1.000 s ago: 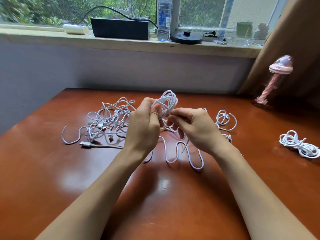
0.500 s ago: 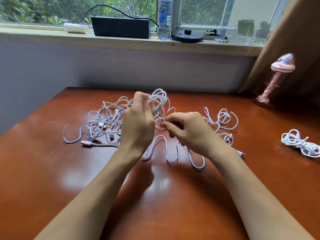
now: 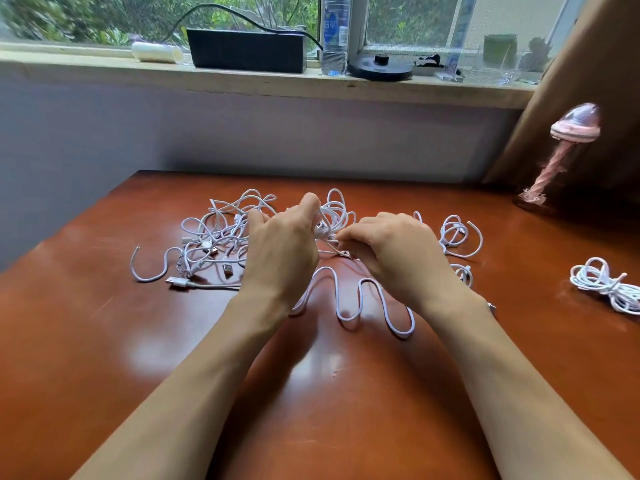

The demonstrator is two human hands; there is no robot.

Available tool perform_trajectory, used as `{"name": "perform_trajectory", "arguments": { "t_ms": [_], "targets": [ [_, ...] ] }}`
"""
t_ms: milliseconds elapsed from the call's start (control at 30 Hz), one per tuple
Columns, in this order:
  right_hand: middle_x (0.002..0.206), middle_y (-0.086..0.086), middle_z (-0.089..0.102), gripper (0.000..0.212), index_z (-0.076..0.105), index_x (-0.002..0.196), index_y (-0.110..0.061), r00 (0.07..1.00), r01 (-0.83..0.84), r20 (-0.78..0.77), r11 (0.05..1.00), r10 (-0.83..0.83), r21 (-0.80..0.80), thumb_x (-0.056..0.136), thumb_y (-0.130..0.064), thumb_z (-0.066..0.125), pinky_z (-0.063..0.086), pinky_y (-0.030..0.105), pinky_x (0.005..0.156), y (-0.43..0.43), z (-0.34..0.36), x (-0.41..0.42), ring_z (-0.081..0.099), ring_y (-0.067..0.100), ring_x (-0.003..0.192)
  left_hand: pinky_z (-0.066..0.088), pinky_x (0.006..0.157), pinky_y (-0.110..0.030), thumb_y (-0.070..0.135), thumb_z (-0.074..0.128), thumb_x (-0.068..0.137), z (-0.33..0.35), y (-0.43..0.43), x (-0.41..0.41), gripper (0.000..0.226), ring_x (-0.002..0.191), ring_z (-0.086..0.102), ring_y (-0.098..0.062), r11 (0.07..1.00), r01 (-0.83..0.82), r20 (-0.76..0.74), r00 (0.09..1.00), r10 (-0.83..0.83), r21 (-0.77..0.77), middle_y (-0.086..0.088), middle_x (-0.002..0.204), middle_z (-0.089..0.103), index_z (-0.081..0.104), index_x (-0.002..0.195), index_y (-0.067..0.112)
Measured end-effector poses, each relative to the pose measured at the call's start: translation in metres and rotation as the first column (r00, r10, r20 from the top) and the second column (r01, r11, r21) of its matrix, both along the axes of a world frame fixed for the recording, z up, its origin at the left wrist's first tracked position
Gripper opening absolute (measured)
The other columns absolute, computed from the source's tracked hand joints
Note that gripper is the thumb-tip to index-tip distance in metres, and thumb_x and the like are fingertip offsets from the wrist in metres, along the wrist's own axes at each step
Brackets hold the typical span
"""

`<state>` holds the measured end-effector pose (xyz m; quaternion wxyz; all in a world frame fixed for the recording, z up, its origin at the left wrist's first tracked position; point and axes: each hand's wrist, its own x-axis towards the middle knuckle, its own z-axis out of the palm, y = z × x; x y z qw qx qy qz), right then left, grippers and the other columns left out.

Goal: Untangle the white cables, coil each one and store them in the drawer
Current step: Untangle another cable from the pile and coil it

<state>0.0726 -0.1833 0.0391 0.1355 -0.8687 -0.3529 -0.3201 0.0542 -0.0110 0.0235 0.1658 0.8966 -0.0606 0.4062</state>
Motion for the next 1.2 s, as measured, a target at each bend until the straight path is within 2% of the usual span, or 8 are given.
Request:
{"name": "perform_trajectory", "arguments": {
  "t_ms": [67, 267, 533, 733, 967, 1033, 1100, 1200],
  "targets": [
    [0.073, -0.008, 0.072, 0.012, 0.078, 0.083, -0.030, 0.999, 0.028, 0.040, 0.999, -0.030, 0.044, 0.082, -0.038, 0.069, 0.036, 0.026, 0.059, 0.000, 0.003, -0.001, 0.063, 0.025, 0.063, 0.024, 0.072, -0.039, -0.003, 0.045, 0.080, 0.000, 0.000, 0.000, 0.031, 0.062, 0.058, -0.032, 1.000, 0.015, -0.013, 1.000, -0.015, 0.002, -0.001, 0.075, 0.071, 0.060, 0.100, 0.016],
    [0.071, -0.009, 0.070, 0.022, 0.078, 0.078, -0.029, 0.995, 0.046, 0.081, 0.992, -0.056, 0.114, 0.078, -0.050, 0.072, 0.046, 0.030, 0.056, -0.003, 0.009, -0.001, 0.061, 0.021, 0.066, 0.028, 0.077, -0.041, 0.001, 0.062, 0.086, -0.004, 0.000, 0.003, 0.027, 0.074, 0.068, -0.026, 0.990, 0.132, -0.074, 0.989, -0.128, 0.046, 0.005, 0.084, 0.075, 0.067, 0.103, 0.022],
    [0.076, -0.009, 0.071, 0.028, 0.079, 0.079, -0.026, 0.989, -0.003, 0.148, 0.992, -0.016, 0.122, 0.083, -0.051, 0.066, 0.046, 0.040, 0.065, -0.014, 0.009, 0.008, 0.058, 0.024, 0.070, 0.026, 0.072, -0.037, 0.006, 0.057, 0.089, -0.003, -0.004, 0.000, 0.023, 0.076, 0.064, -0.024, 0.941, 0.336, -0.128, 0.936, -0.328, 0.041, 0.005, 0.083, 0.073, 0.068, 0.100, 0.024],
    [0.085, -0.006, 0.071, 0.019, 0.079, 0.091, -0.018, 0.989, -0.139, -0.032, 0.983, 0.144, 0.121, 0.087, -0.034, 0.069, 0.054, 0.044, 0.069, -0.021, 0.007, 0.017, 0.058, 0.022, 0.080, 0.034, 0.075, -0.044, -0.002, 0.058, 0.089, -0.005, -0.001, 0.002, 0.029, 0.075, 0.062, -0.030, 0.930, 0.368, -0.192, 0.914, -0.357, 0.023, 0.003, 0.084, 0.073, 0.065, 0.102, 0.022],
    [0.089, -0.006, 0.074, 0.020, 0.079, 0.101, -0.018, 0.980, -0.151, -0.086, 0.952, 0.179, 0.265, 0.083, -0.028, 0.075, 0.055, 0.042, 0.075, -0.024, 0.014, 0.013, 0.065, 0.018, 0.082, 0.040, 0.086, -0.051, 0.002, 0.048, 0.087, -0.004, 0.000, 0.003, 0.029, 0.073, 0.064, -0.030, 0.903, 0.424, -0.171, 0.887, -0.429, -0.066, 0.010, 0.083, 0.075, 0.063, 0.103, 0.020],
    [0.087, -0.006, 0.074, 0.026, 0.079, 0.105, -0.017, 0.974, -0.131, -0.133, 0.937, 0.182, 0.324, 0.080, -0.024, 0.080, 0.057, 0.035, 0.078, -0.027, 0.018, 0.010, 0.069, 0.011, 0.079, 0.040, 0.087, -0.052, -0.004, 0.051, 0.088, -0.006, -0.002, 0.003, 0.030, 0.071, 0.063, -0.028, 0.889, 0.448, -0.151, 0.877, -0.457, -0.091, 0.014, 0.081, 0.072, 0.063, 0.102, 0.020],
    [0.084, -0.007, 0.076, 0.016, 0.080, 0.095, -0.015, 0.944, -0.153, -0.219, 0.916, 0.246, 0.370, 0.080, -0.015, 0.084, 0.055, 0.022, 0.076, -0.032, 0.022, 0.009, 0.070, 0.004, 0.077, 0.043, 0.086, -0.053, -0.005, 0.051, 0.088, -0.007, -0.006, 0.002, 0.030, 0.071, 0.062, -0.027, 0.866, 0.481, -0.132, 0.858, -0.497, -0.135, 0.017, 0.079, 0.069, 0.064, 0.102, 0.019],
    [0.082, -0.008, 0.078, 0.008, 0.080, 0.088, -0.015, 0.835, -0.108, -0.419, 0.853, 0.357, 0.511, 0.083, -0.008, 0.081, 0.055, 0.020, 0.074, -0.035, 0.024, 0.006, 0.071, 0.003, 0.079, 0.053, 0.083, -0.036, -0.011, 0.048, 0.090, -0.002, -0.009, 0.000, 0.032, 0.076, 0.068, -0.011, 0.774, 0.566, -0.108, 0.783, -0.612, -0.285, 0.019, 0.080, 0.068, 0.066, 0.103, 0.012]
  ]
}}
